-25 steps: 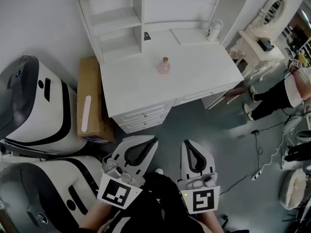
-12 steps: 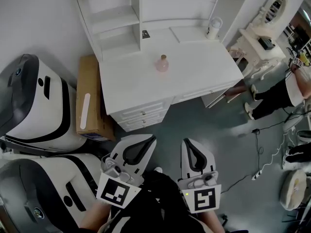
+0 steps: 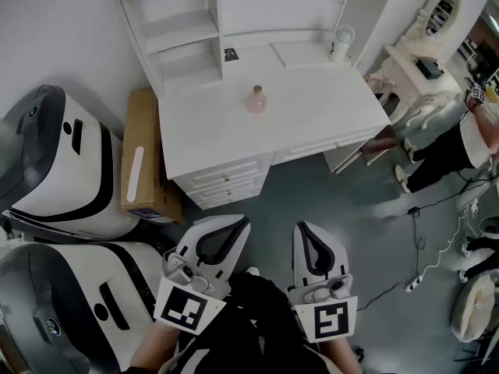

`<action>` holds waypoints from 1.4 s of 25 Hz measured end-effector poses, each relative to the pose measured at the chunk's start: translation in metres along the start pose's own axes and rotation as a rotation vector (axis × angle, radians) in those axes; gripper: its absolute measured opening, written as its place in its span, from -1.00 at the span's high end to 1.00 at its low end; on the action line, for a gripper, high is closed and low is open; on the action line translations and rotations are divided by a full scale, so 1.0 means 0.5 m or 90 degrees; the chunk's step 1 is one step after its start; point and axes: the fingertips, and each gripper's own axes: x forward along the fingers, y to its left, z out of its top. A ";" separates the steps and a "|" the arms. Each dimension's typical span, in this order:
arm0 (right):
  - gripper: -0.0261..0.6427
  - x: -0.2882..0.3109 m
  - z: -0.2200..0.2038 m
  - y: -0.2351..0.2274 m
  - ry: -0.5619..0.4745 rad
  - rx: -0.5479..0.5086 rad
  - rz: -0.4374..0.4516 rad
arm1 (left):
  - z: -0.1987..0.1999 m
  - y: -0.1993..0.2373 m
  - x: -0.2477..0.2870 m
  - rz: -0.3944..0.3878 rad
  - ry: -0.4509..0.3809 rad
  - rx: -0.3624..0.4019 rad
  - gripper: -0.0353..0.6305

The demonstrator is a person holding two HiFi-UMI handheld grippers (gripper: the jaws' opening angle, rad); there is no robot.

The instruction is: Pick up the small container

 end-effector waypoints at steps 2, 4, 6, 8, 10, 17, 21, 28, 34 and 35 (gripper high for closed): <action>0.92 -0.010 -0.001 -0.010 -0.005 -0.002 -0.001 | 0.005 -0.011 0.006 0.004 -0.001 0.003 0.89; 0.92 -0.025 -0.003 -0.019 -0.007 0.000 -0.002 | 0.007 -0.025 0.011 0.007 0.000 0.001 0.89; 0.92 -0.039 -0.004 -0.027 -0.009 -0.005 -0.001 | 0.015 -0.038 0.015 0.009 -0.005 0.007 0.89; 0.92 -0.050 -0.004 -0.033 -0.012 -0.012 0.001 | 0.021 -0.047 0.018 0.011 -0.012 0.006 0.89; 0.92 -0.061 -0.007 -0.039 -0.012 -0.017 -0.001 | 0.020 -0.059 0.020 0.011 -0.014 -0.008 0.89; 0.92 -0.081 -0.013 -0.052 -0.016 -0.022 0.000 | 0.026 -0.081 0.031 0.013 -0.019 -0.002 0.89; 0.92 -0.080 -0.014 -0.062 -0.020 -0.014 0.000 | 0.024 -0.083 0.037 0.014 -0.015 0.000 0.89; 0.92 -0.067 -0.017 -0.093 -0.027 -0.005 -0.025 | 0.021 -0.075 0.068 0.000 -0.015 0.006 0.89; 0.92 -0.034 -0.030 -0.126 -0.020 -0.007 -0.038 | 0.014 -0.049 0.112 -0.009 -0.021 0.013 0.89; 0.92 -0.026 -0.032 -0.131 -0.018 -0.006 -0.039 | 0.011 -0.044 0.120 -0.010 -0.020 0.012 0.89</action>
